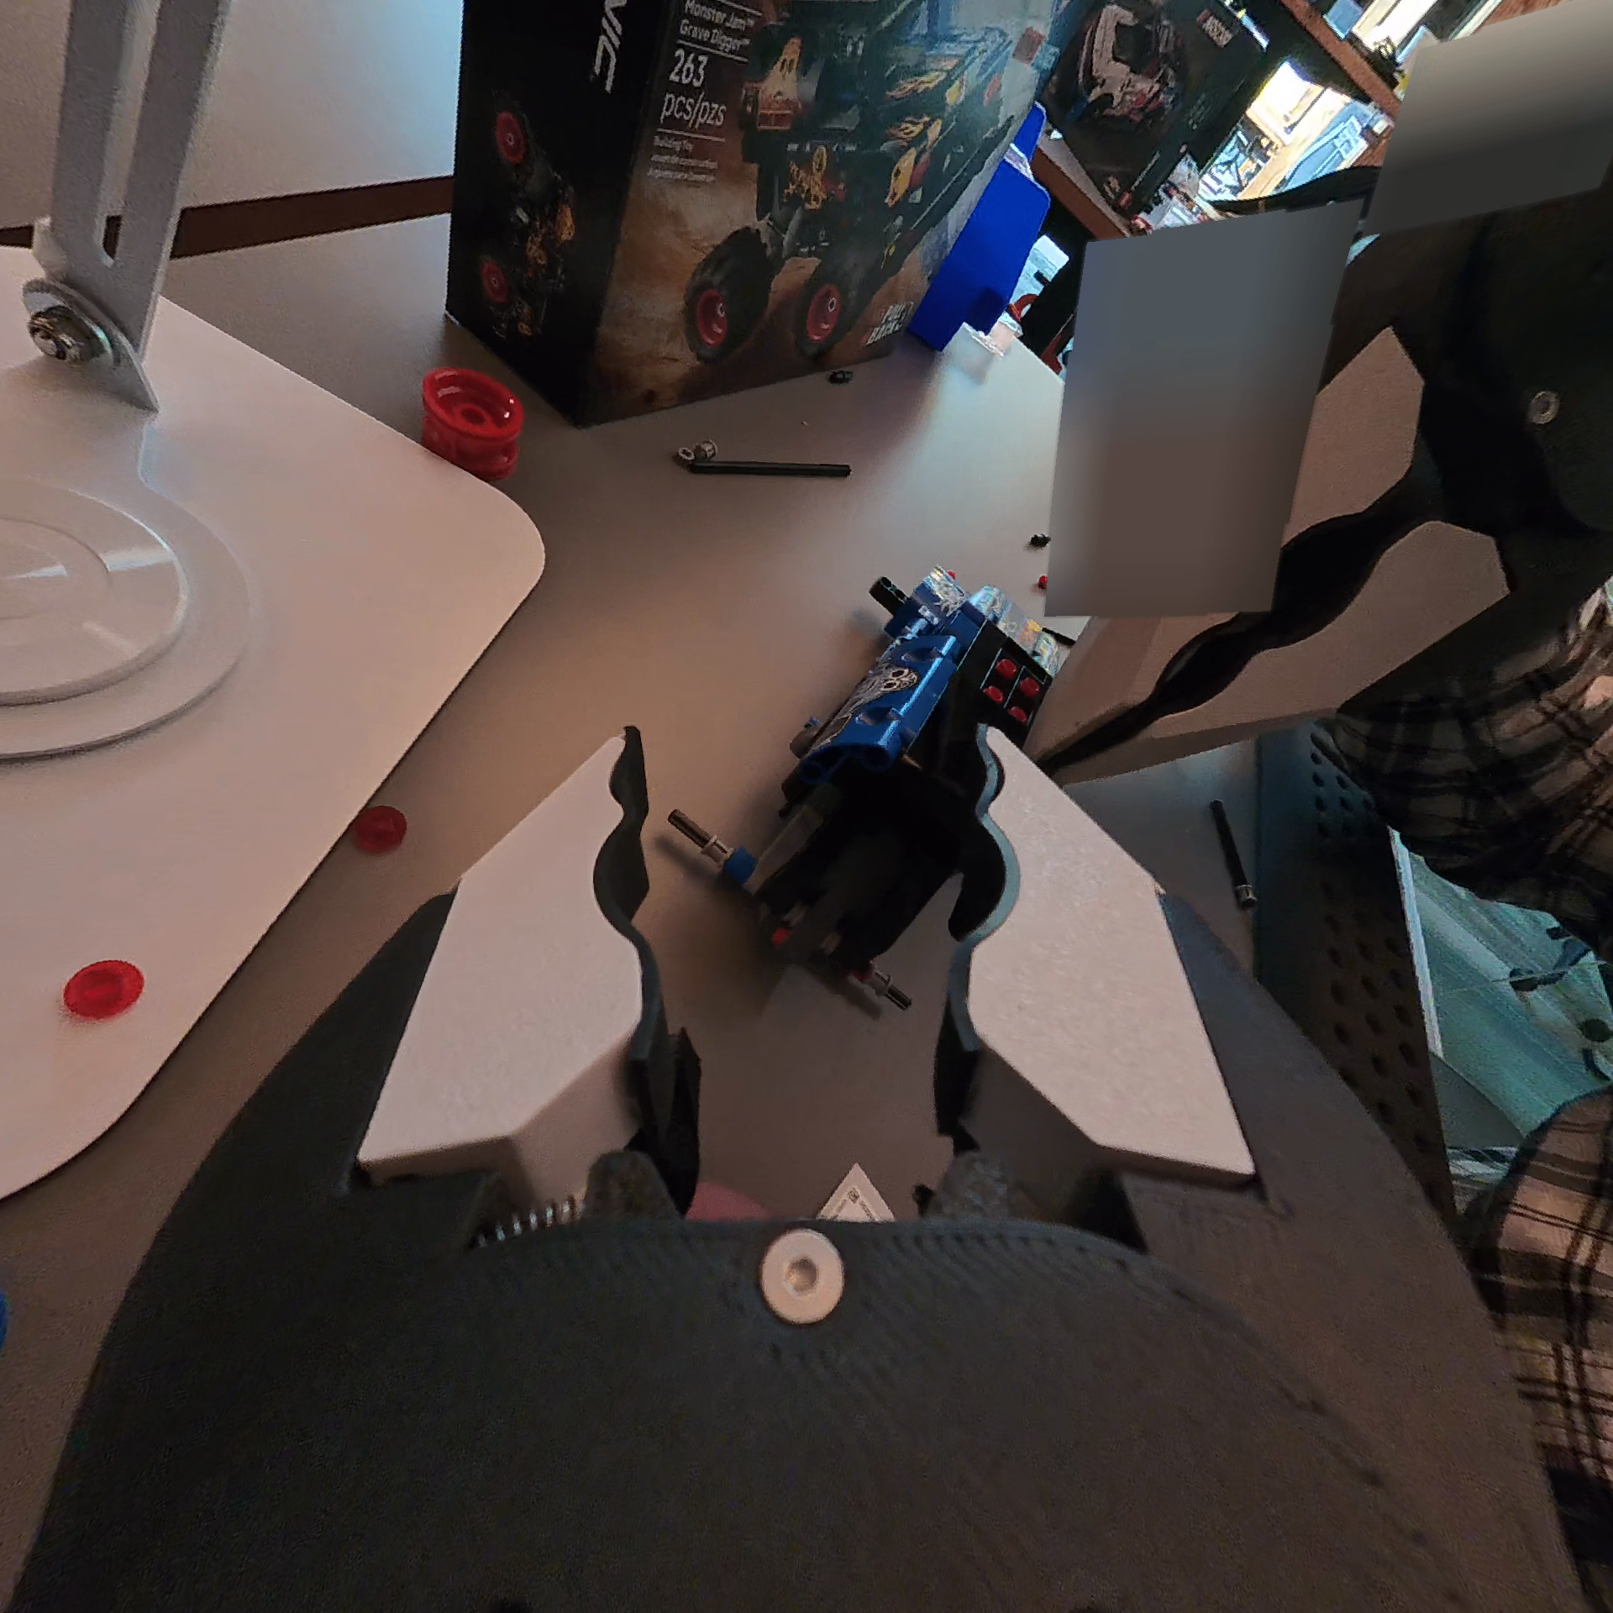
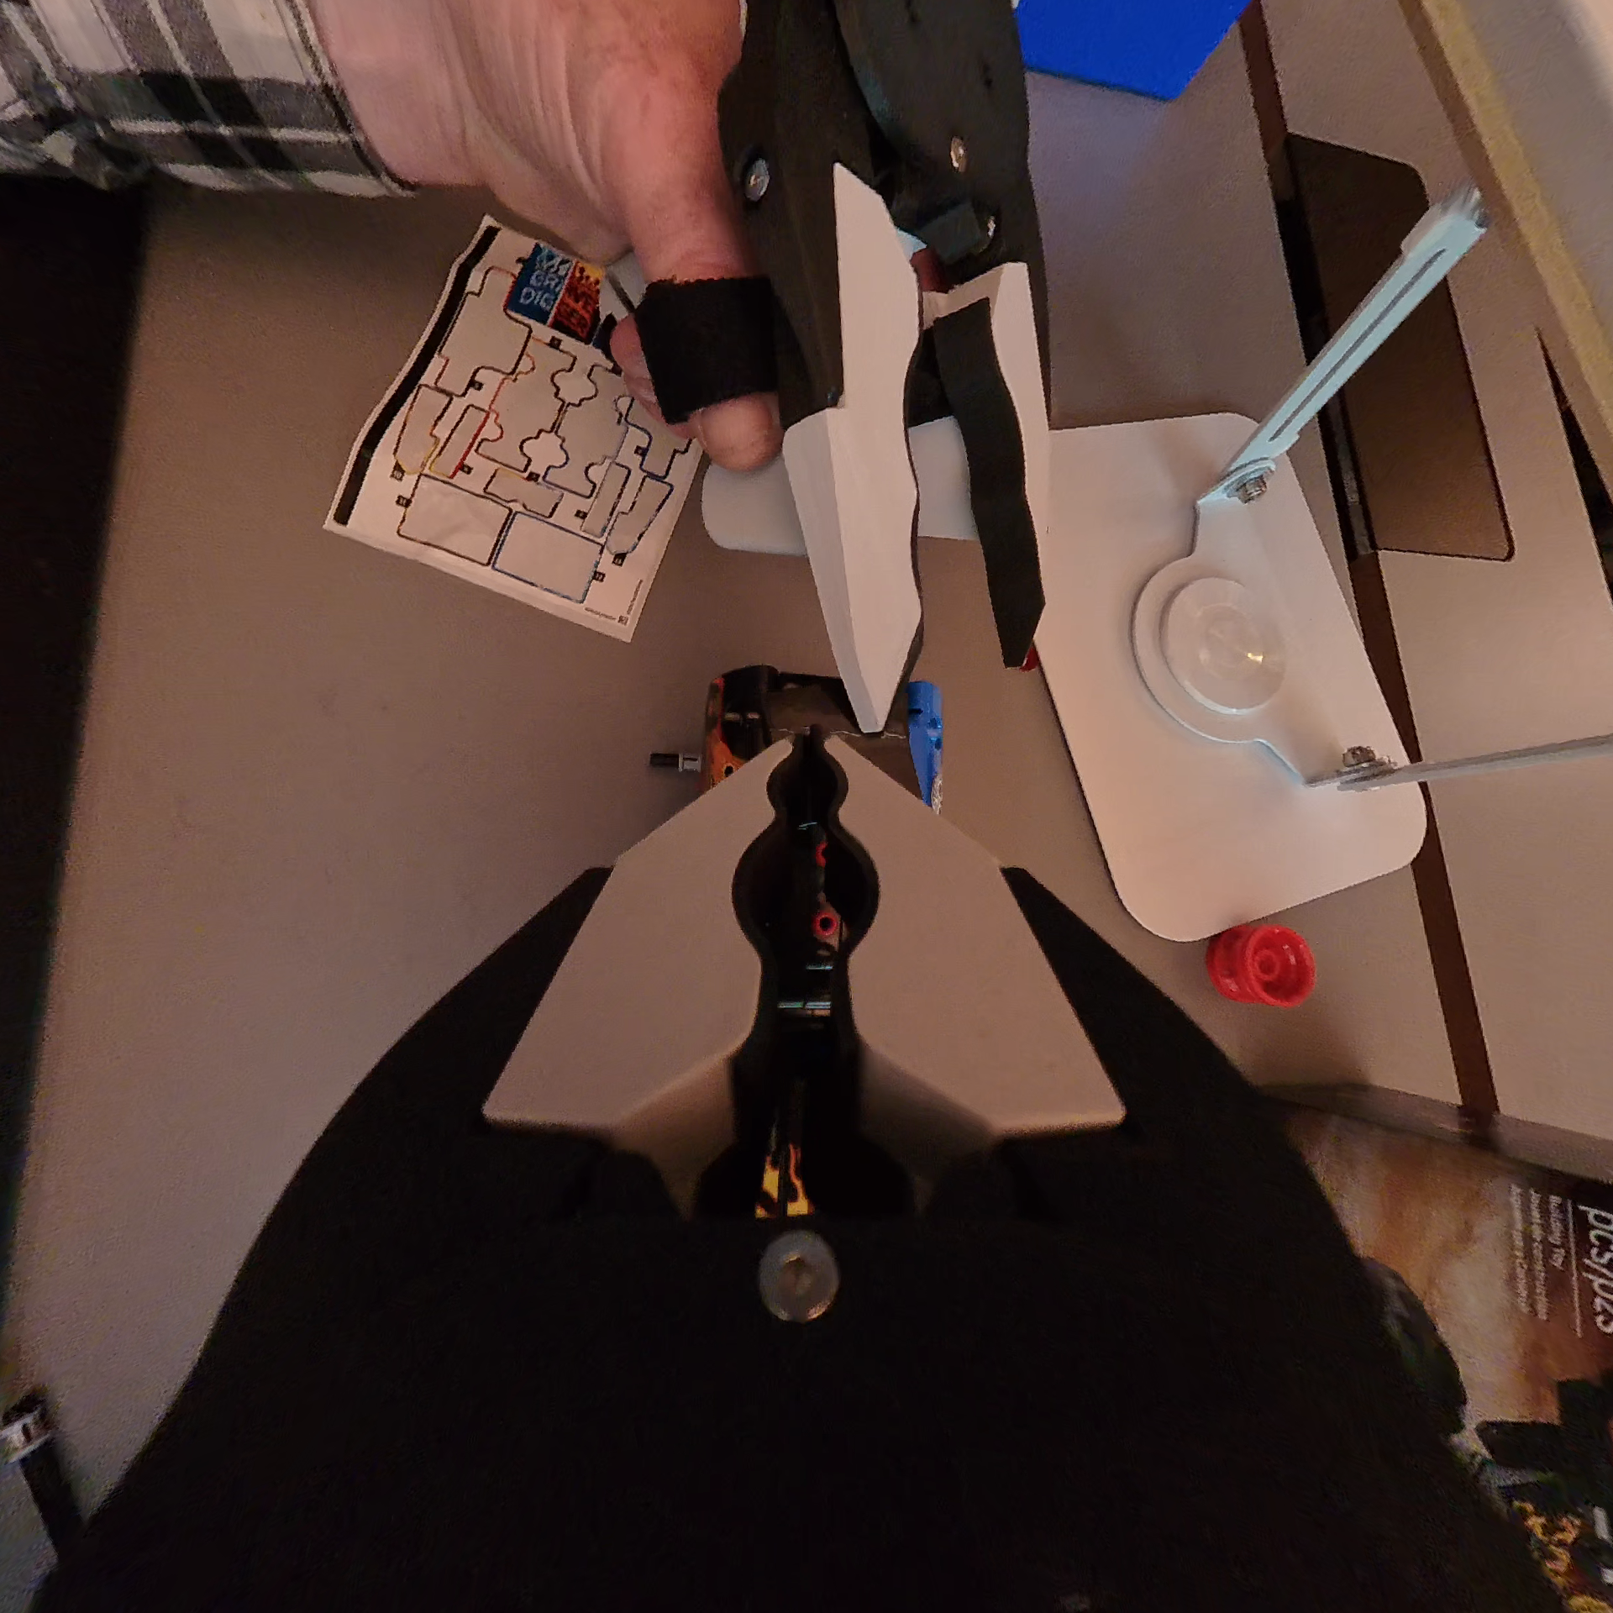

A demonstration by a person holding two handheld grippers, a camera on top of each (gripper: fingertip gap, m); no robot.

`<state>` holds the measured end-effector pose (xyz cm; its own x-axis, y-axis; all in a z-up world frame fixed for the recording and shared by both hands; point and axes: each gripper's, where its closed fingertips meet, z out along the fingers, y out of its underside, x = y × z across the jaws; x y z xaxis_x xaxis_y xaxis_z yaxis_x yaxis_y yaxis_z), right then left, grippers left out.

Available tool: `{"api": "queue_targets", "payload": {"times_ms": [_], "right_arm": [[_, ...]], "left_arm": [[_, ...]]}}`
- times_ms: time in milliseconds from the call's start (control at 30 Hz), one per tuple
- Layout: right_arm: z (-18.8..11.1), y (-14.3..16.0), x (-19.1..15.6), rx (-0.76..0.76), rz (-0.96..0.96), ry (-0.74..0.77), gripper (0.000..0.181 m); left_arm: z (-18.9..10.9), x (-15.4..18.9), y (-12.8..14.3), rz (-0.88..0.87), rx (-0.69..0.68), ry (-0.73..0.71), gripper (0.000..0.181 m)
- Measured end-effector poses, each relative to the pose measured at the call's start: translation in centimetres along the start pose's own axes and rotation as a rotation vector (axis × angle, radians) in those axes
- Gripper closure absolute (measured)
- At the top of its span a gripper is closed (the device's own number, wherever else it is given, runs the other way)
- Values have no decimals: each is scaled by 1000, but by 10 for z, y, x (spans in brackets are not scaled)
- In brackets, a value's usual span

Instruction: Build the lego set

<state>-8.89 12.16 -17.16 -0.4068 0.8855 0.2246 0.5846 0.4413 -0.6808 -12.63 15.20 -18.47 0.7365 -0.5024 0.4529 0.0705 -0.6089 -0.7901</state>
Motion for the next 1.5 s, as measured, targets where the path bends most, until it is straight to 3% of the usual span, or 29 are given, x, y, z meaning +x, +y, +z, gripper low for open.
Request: {"api": "queue_targets", "payload": {"times_ms": [367, 533, 667, 867, 1267, 1500], "right_arm": [[-6, 7, 18, 12, 13, 91, 177], [-7, -2, 17, 64, 12, 9, 154], [0, -1, 14, 58, 51, -99, 170], [3, -1, 16, 86, 66, -82, 181], [1, -1, 9, 60, -2, 32, 181], [1, -1, 8, 84, 50, 15, 181]], "left_arm": [[-2, -3, -4, 13, 22, 8, 115], [1, -2, -3, 21, 9, 30, 112], [0, 0, -2, 31, 0, 51, 113], [-2, 0, 0, 44, -15, 44, 111], [0, -1, -2, 50, -4, 45, 116], [1, 0, -3, 53, -2, 46, 116]]}}
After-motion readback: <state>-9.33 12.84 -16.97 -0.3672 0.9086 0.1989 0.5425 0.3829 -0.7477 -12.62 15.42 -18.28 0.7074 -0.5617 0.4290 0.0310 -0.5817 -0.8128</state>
